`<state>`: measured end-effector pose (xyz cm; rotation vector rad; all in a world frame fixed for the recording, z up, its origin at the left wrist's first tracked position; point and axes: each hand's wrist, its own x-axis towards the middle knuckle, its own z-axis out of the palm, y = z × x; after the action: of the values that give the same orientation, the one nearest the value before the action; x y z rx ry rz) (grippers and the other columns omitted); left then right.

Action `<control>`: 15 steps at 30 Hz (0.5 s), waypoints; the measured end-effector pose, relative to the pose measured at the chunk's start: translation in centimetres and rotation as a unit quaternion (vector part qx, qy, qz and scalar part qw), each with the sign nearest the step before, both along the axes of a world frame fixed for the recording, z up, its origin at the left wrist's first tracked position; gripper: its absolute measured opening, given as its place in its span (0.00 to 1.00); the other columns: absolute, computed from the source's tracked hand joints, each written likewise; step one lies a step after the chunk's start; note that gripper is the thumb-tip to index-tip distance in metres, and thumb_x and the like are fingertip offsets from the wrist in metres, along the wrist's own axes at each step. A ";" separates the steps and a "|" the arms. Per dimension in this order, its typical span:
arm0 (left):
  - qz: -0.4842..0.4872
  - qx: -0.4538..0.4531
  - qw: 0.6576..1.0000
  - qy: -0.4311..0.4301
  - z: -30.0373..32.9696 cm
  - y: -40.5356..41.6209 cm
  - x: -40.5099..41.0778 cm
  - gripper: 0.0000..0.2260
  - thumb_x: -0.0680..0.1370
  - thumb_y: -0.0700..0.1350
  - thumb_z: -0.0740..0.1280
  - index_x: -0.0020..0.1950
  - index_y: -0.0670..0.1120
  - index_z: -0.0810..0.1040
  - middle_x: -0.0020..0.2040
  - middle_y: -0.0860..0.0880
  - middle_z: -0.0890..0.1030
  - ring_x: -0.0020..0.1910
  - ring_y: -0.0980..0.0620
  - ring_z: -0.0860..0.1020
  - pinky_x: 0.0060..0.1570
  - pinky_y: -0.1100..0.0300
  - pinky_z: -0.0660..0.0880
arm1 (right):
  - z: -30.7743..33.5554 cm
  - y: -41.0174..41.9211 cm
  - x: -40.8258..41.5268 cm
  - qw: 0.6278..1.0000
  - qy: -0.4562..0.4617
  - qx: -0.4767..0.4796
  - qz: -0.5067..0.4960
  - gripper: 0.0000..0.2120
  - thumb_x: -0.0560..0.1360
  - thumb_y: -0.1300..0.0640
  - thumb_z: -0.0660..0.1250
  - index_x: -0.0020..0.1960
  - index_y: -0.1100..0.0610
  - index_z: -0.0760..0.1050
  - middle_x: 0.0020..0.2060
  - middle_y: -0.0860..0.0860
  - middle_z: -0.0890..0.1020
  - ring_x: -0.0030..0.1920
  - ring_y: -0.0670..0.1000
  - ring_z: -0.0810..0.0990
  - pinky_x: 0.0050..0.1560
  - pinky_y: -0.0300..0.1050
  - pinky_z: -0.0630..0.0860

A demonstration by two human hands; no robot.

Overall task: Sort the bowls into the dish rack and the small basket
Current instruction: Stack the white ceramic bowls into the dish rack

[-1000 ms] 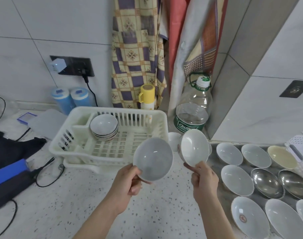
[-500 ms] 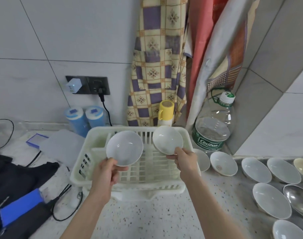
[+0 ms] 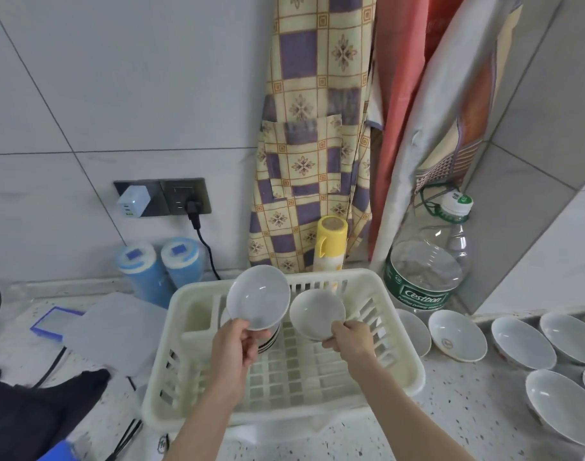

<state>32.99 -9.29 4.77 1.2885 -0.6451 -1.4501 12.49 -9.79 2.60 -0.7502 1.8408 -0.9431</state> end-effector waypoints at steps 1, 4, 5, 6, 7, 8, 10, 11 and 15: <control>0.003 -0.003 1.000 0.006 -0.1 -0.3 -0.3 0.07 0.77 0.38 0.59 0.47 0.40 0.76 0.33 0.41 0.84 0.20 0.56 0.63 0.20 0.64 0.58 | 0.0 -0.2 0.1 1.000 0.001 0.005 0.004 0.09 0.73 0.63 0.60 0.39 0.63 0.78 0.27 0.56 0.83 0.28 0.47 0.73 0.28 0.39 0.68; 0.001 -0.010 1.000 0.014 -0.4 -1.0 -0.8 0.08 0.77 0.37 0.58 0.48 0.39 0.76 0.33 0.41 0.83 0.20 0.56 0.64 0.21 0.63 0.59 | -0.2 -0.4 0.2 0.999 0.014 0.031 0.033 0.09 0.73 0.63 0.60 0.40 0.63 0.78 0.26 0.54 0.83 0.28 0.46 0.73 0.26 0.36 0.67; -0.003 -0.010 1.000 0.012 -0.5 -1.0 -0.9 0.08 0.77 0.37 0.58 0.49 0.39 0.77 0.33 0.41 0.83 0.20 0.56 0.65 0.22 0.63 0.59 | -0.3 -0.4 0.2 0.998 0.018 0.040 0.044 0.09 0.72 0.63 0.60 0.40 0.64 0.78 0.26 0.54 0.83 0.28 0.46 0.73 0.24 0.35 0.67; -0.008 -0.007 1.000 0.009 -0.6 -1.1 -0.9 0.08 0.77 0.37 0.59 0.50 0.39 0.77 0.34 0.41 0.83 0.20 0.56 0.66 0.22 0.63 0.59 | -0.4 -0.4 0.2 0.997 0.021 0.047 0.054 0.09 0.72 0.64 0.59 0.42 0.64 0.78 0.27 0.55 0.83 0.27 0.45 0.73 0.23 0.35 0.66; -0.013 -0.006 1.000 0.005 -0.7 -1.1 -0.9 0.08 0.77 0.38 0.59 0.51 0.39 0.77 0.34 0.41 0.83 0.20 0.57 0.67 0.22 0.63 0.59 | -0.5 -0.5 0.2 0.996 0.023 0.054 0.062 0.09 0.72 0.64 0.59 0.44 0.64 0.78 0.28 0.56 0.83 0.26 0.45 0.73 0.22 0.34 0.65; -0.018 -0.005 1.000 0.000 -0.7 -1.2 -0.8 0.08 0.77 0.38 0.59 0.51 0.39 0.77 0.35 0.40 0.83 0.20 0.57 0.68 0.23 0.63 0.59 | -0.6 -0.5 0.2 0.996 0.023 0.060 0.068 0.09 0.72 0.65 0.59 0.47 0.64 0.78 0.29 0.58 0.83 0.25 0.45 0.73 0.21 0.34 0.65; -0.026 -0.008 1.000 -0.013 -0.9 -1.2 -0.7 0.09 0.77 0.38 0.59 0.52 0.40 0.77 0.36 0.38 0.83 0.20 0.56 0.67 0.22 0.63 0.59 | -0.9 -0.7 0.0 0.995 0.011 0.066 0.068 0.10 0.72 0.66 0.58 0.50 0.63 0.76 0.32 0.61 0.84 0.20 0.43 0.70 0.20 0.34 0.63; -0.030 -0.012 0.999 -0.020 -1.0 -1.3 -0.7 0.09 0.77 0.38 0.59 0.52 0.39 0.77 0.36 0.38 0.83 0.20 0.56 0.65 0.21 0.64 0.59 | -1.1 -0.8 -0.1 0.996 0.001 0.070 0.062 0.11 0.72 0.67 0.58 0.52 0.63 0.75 0.34 0.62 0.84 0.18 0.43 0.68 0.18 0.34 0.62; -0.034 -0.015 0.998 -0.048 -1.5 -1.4 -0.7 0.09 0.77 0.37 0.59 0.52 0.38 0.77 0.36 0.37 0.84 0.20 0.55 0.62 0.19 0.65 0.58 | -1.7 -1.1 -0.2 0.994 -0.018 0.093 0.059 0.14 0.72 0.68 0.56 0.55 0.62 0.73 0.32 0.60 0.83 0.15 0.43 0.65 0.18 0.33 0.59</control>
<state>32.31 -10.72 3.27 1.3298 -0.7786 -1.4358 12.29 -10.85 0.88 -0.7134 1.8041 -0.6941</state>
